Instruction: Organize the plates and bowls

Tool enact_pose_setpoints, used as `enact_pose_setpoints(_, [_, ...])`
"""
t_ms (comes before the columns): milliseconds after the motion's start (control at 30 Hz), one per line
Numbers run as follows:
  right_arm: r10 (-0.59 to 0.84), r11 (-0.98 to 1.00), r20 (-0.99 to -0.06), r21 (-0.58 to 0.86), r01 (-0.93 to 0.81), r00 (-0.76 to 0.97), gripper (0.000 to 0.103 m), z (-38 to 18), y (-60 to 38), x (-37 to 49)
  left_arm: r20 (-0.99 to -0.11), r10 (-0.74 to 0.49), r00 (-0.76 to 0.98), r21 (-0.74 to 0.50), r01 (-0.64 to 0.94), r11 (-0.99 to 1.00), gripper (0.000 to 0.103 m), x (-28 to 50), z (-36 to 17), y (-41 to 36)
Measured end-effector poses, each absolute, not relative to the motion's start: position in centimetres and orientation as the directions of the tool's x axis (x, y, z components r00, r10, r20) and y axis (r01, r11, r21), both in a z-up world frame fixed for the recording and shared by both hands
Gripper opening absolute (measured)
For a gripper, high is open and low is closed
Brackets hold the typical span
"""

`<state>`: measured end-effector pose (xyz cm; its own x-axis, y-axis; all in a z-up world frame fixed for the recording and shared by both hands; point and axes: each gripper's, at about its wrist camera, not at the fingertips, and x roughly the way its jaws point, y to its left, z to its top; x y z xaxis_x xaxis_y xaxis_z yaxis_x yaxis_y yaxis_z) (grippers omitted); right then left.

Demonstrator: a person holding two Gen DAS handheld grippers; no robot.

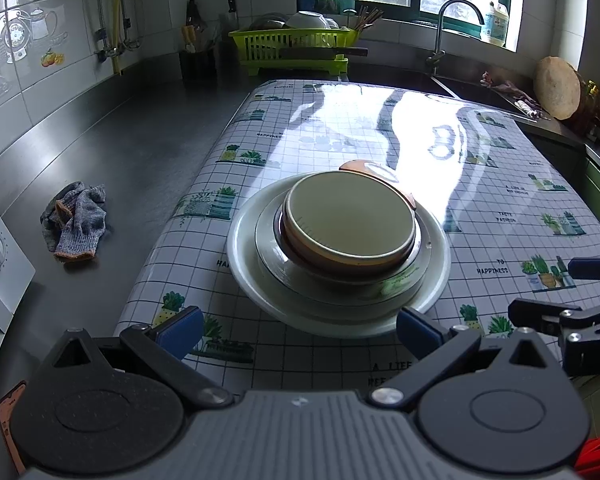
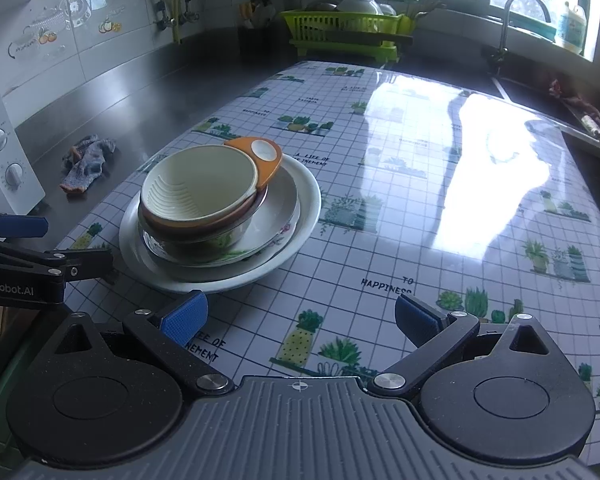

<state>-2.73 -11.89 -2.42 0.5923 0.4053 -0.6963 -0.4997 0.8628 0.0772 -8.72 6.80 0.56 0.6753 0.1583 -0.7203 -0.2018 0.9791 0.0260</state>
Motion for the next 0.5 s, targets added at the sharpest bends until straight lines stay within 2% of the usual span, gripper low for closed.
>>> enact_pose_setpoints(500, [0.407,0.862,-0.696,0.078,-0.501,0.592,0.101,-2.5,-11.74,-2.72,-0.717,0.169,0.676,0.035,-0.207,0.978,0.103,-8.69,0.54,7.02])
